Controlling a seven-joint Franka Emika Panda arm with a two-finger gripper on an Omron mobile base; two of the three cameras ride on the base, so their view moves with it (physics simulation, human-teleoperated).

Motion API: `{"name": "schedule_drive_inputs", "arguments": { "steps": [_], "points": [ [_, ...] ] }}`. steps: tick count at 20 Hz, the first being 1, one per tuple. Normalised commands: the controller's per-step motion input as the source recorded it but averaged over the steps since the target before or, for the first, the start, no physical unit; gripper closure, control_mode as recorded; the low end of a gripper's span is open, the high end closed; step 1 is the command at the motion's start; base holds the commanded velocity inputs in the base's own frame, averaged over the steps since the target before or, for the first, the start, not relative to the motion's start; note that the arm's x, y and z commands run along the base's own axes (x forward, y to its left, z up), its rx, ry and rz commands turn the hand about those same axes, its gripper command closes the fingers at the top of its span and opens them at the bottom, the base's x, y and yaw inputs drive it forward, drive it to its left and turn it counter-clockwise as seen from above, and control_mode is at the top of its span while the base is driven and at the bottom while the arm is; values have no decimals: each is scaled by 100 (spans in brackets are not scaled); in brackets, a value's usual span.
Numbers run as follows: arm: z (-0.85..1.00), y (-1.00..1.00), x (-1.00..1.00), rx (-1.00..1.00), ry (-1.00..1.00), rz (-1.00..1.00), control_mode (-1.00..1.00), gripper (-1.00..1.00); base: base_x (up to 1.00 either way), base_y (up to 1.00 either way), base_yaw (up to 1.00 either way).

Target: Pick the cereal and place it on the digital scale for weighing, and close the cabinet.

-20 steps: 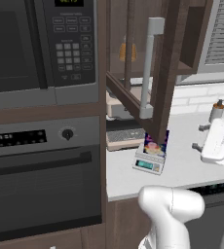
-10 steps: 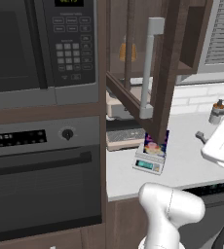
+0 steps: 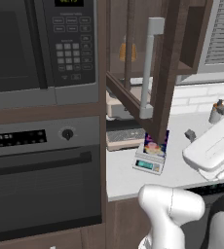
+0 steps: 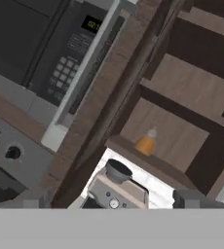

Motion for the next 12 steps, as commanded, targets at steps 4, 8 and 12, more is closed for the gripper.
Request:
{"name": "schedule_drive_inputs", "arguments": {
  "steps": [4, 8, 12],
  "points": [
    [-1, 53, -24, 15, 0, -8, -100, -100, 0, 0, 0],
    [0, 2, 0, 1, 0, 0, -100, -100, 0, 0, 0],
    [-3, 32, -19, 0, -2, -1, -100, -100, 0, 0, 0]
  ]
}}
